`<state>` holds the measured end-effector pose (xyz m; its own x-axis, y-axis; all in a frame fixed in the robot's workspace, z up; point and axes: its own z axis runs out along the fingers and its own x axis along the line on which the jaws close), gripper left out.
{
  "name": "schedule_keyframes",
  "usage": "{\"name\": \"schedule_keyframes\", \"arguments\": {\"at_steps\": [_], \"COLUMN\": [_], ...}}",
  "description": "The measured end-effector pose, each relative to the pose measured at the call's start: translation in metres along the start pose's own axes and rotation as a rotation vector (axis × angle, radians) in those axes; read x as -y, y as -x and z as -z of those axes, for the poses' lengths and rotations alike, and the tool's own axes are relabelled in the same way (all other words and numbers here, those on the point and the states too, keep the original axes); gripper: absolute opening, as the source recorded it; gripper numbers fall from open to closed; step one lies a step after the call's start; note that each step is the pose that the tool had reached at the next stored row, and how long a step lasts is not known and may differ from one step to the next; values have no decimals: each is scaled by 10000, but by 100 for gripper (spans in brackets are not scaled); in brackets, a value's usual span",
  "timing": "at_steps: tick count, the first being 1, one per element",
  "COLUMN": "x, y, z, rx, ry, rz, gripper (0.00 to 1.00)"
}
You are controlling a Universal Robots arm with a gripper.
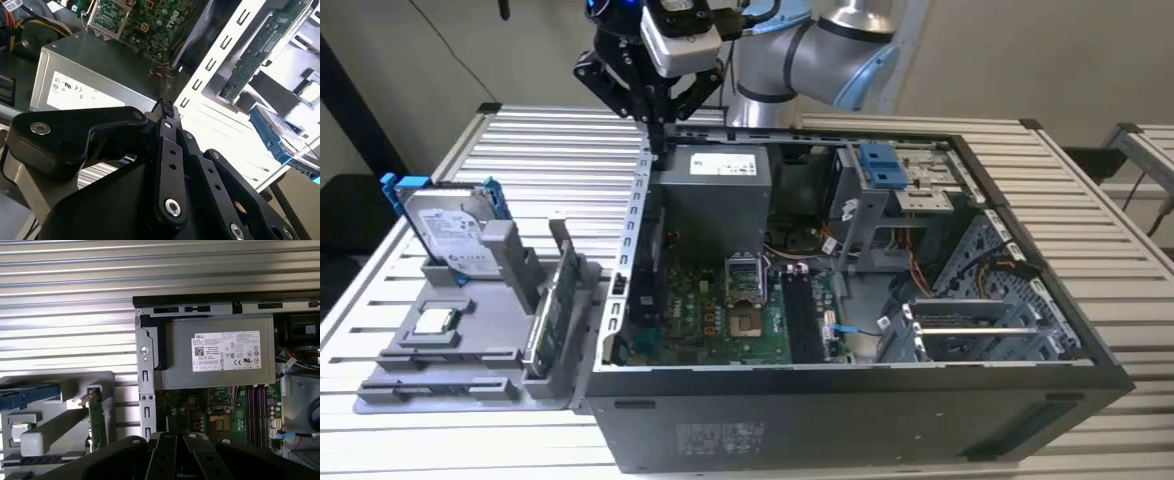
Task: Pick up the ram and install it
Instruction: 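Reach for the ram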
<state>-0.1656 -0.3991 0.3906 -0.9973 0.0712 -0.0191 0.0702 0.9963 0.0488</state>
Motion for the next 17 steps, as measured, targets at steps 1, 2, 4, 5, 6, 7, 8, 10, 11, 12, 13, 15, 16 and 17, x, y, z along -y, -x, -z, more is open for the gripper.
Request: {"name": "schedule_keyframes", "arguments": {"at_steps": [1, 2, 4, 5, 6, 7, 8, 10, 11, 12, 13, 15, 16, 17], "x": [1, 2, 4, 5, 6, 8, 8, 10, 11, 12, 13, 15, 16, 17], "y": [-12, -24, -47, -59, -72, -85, -100, -125, -139, -153, -167, -194, -206, -217], "z": [0, 0, -1, -1, -1, -1, -2, -3, -3, -3, -3, -4, -4, -4], "rx": [-1, 0, -1, -1, 0, -1, 0, 0, 0, -1, -1, 0, 0, -1], "ry": [-1, -1, 0, -1, 0, -1, 0, 0, 0, -1, -1, 0, -1, -1], "rz": [0, 0, 0, 0, 0, 1, 0, 0, 0, 1, 0, 0, 0, 0], "gripper": [11, 11, 11, 11, 11, 11, 11, 11, 11, 11, 11, 11, 11, 11]}}
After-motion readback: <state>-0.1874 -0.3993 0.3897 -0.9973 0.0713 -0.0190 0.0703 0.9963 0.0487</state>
